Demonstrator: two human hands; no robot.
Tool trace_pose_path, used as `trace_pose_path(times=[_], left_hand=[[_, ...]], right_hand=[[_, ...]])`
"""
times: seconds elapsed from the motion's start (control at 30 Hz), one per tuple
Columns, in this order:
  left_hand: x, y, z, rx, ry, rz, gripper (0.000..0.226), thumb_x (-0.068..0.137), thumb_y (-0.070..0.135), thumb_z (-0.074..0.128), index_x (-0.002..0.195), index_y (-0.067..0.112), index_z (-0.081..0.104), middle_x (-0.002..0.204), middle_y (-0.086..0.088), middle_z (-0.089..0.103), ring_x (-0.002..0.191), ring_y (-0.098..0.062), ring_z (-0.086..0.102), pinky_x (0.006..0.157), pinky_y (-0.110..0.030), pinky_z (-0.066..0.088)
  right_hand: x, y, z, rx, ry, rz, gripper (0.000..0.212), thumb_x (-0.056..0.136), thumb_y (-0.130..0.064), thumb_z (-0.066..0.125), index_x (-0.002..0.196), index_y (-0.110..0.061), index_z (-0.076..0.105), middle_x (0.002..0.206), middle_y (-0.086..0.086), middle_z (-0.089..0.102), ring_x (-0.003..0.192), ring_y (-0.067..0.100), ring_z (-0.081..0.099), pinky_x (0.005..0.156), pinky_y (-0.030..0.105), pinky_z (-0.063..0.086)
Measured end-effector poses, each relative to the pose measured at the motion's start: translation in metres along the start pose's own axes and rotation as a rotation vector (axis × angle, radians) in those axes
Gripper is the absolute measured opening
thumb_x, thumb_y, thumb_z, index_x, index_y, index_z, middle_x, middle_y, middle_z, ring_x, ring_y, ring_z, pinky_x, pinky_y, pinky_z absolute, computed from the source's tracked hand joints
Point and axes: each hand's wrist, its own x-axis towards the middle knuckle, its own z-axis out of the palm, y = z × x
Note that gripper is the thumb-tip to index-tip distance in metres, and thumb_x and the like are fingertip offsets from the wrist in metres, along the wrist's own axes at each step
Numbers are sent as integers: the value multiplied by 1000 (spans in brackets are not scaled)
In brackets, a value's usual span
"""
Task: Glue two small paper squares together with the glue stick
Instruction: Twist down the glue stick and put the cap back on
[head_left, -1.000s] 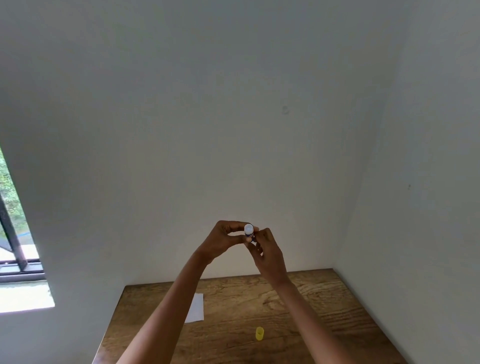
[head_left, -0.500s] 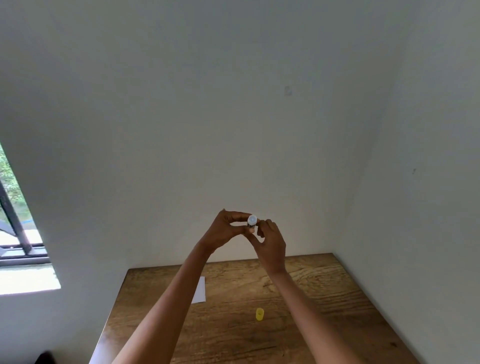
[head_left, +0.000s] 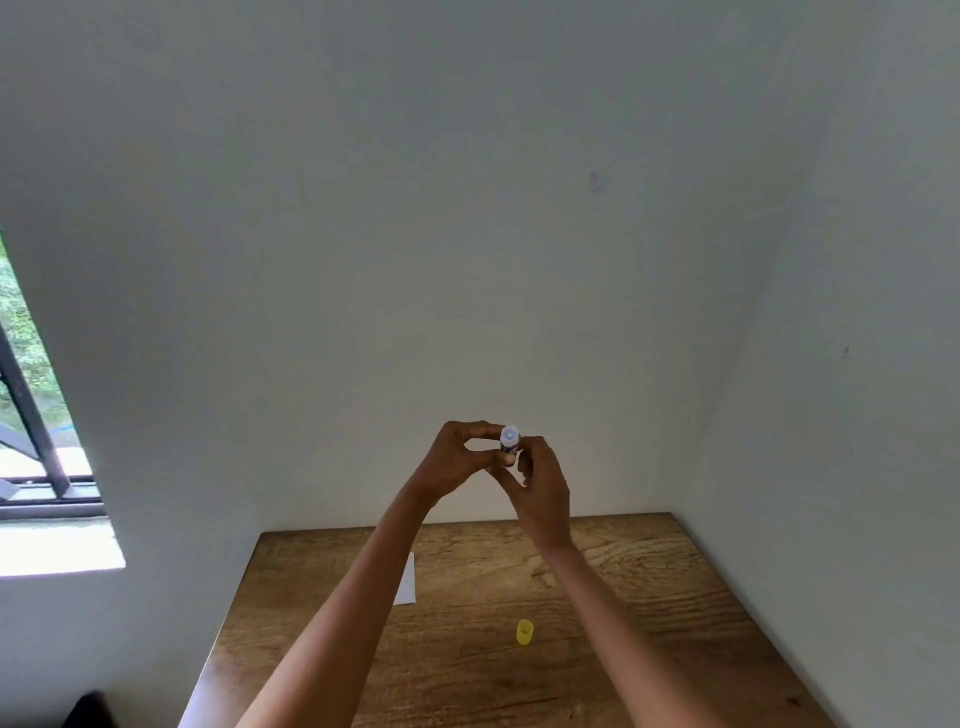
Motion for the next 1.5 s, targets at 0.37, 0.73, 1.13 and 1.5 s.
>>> trace_pose_path(times=[0.37,0.73,1.13,1.5], left_hand=[[2,-7,-4,-21,-17,2,28,75,-7,68,102,1,69,82,14,74,85,3,66,77,-8,47],[1,-17,-21,-11,-39,-4,29,74,-4,72,102,3,70,85,16,73,89,2,66,82,-10,47],[-4,-14,-42,-37,-86,-5,28,73,-5,71,100,4,71,84,12,74,87,-3,67,80,-13,48],[-32,-49,-22,-8,-62,-98,22,79,0,69,99,8,70,86,4,73,78,9,64,76,-6,45]], right_hand=[[3,1,7,-162,117,-41,34,77,-49,62,77,-16,55,68,-10,43,58,6,40,47,10,28],[-1,3,15,-140,0,-100,41,84,-52,48,96,-17,65,74,-12,45,56,2,43,51,6,30],[-5,-17,28,-65,-68,-9,39,83,-45,60,111,-17,58,88,-9,46,67,3,49,56,12,40],[-44,-8,20,-251,-315,243,35,85,-29,64,118,-19,57,107,-4,47,79,8,51,61,17,38]])
